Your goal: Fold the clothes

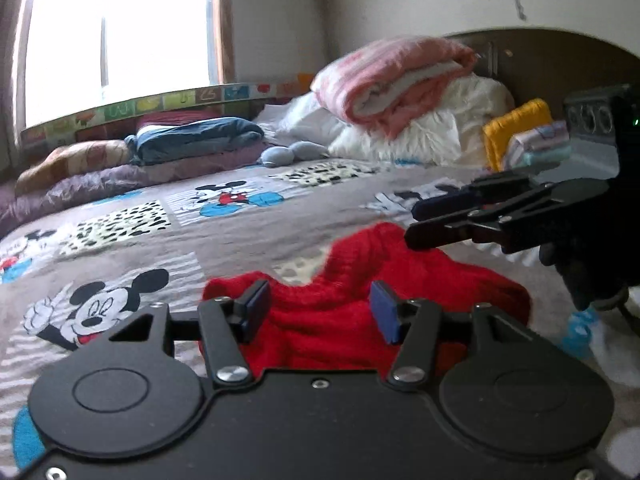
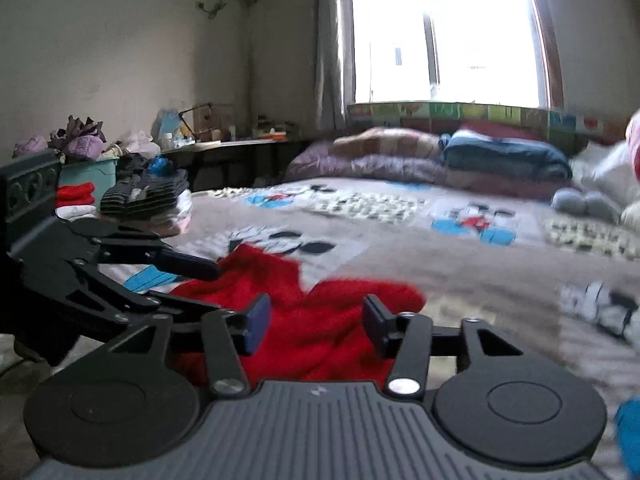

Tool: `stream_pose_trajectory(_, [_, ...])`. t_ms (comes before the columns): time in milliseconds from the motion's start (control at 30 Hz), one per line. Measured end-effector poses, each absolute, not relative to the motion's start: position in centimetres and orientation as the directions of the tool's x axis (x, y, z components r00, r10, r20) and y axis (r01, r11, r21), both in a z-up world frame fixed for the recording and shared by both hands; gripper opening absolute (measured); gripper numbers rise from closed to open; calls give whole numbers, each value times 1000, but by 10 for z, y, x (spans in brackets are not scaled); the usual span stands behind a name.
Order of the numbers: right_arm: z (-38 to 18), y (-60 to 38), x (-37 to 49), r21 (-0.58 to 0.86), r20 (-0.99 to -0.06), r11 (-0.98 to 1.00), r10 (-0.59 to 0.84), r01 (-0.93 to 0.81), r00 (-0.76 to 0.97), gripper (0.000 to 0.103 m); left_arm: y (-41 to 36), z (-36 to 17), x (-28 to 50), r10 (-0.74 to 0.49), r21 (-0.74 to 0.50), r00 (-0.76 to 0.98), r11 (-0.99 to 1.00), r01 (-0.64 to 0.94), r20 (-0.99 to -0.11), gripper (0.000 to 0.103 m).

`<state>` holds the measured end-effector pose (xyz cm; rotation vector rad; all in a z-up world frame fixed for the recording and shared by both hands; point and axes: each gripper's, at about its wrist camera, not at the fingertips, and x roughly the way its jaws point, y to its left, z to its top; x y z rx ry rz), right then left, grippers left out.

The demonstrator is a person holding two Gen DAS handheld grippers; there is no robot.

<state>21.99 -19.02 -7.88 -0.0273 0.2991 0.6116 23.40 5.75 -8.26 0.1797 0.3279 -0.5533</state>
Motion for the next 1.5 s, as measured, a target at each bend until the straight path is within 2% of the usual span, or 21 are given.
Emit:
stream_pose_trajectory(133, [-80, -199, 253, 91, -290, 819, 567, -567, 771, 54, 65, -88, 253, -495, 47, 797, 839, 542, -346, 55])
stream_pose_trajectory(267, [-96, -196, 276, 136, -318, 782, 616, -608, 721, 55, 78, -104, 266, -480, -43, 779, 861, 507, -403, 55])
stream_pose_trajectory(333, [-108, -196, 289, 193, -349, 764, 640, -615, 685, 55, 77, -105, 272, -481, -70, 767, 862, 502, -426, 56])
stream_pose_trajectory(567, [-129, -212, 307, 365, -359, 724, 690, -586, 629, 55, 79, -114, 282, -489, -145, 737, 864, 482, -466, 58])
stream_pose_trajectory(667, [-132, -213, 309, 386, -369, 719, 694, -578, 617, 56, 76, -113, 279, -480, -129, 742, 868, 480, -468, 58])
stream_pose_trajectory(767, [-130, -209, 307, 370, -383, 731, 683, -574, 622, 56, 70, -108, 264, -442, -53, 778, 881, 470, -447, 58])
stream_pose_trajectory(833, [-122, -206, 302, 341, -392, 750, 661, -567, 639, 56, 76, -100, 255, -434, -103, 796, 895, 434, -421, 62])
stream_pose_trajectory(900, [-113, -215, 291, 396, -368, 763, 641, -510, 673, 55, 82, -92, 247, -424, -153, 815, 905, 397, -395, 70])
stream_pose_trajectory(1000, [-105, -239, 274, 498, -323, 766, 599, -407, 733, 56, 90, -84, 230, -423, -204, 824, 906, 372, -378, 73])
stream_pose_trajectory(1100, [-109, -253, 253, 559, -319, 756, 576, -342, 752, 57, 96, -82, 214, -402, -231, 826, 914, 334, -396, 76])
stream_pose_trajectory(1267, [-130, -265, 233, 672, -331, 702, 569, -236, 753, 65, 118, -88, 199, -418, -435, 802, 872, 223, -427, 82])
stream_pose_trajectory(1367, [-143, -268, 227, 747, -308, 636, 588, -193, 748, 67, 129, -94, 196, -452, -573, 777, 807, 145, -439, 83])
stream_pose_trajectory(1500, [-153, -267, 228, 848, -262, 512, 629, -137, 732, 73, 132, -99, 205, -486, -677, 755, 732, 76, -441, 84])
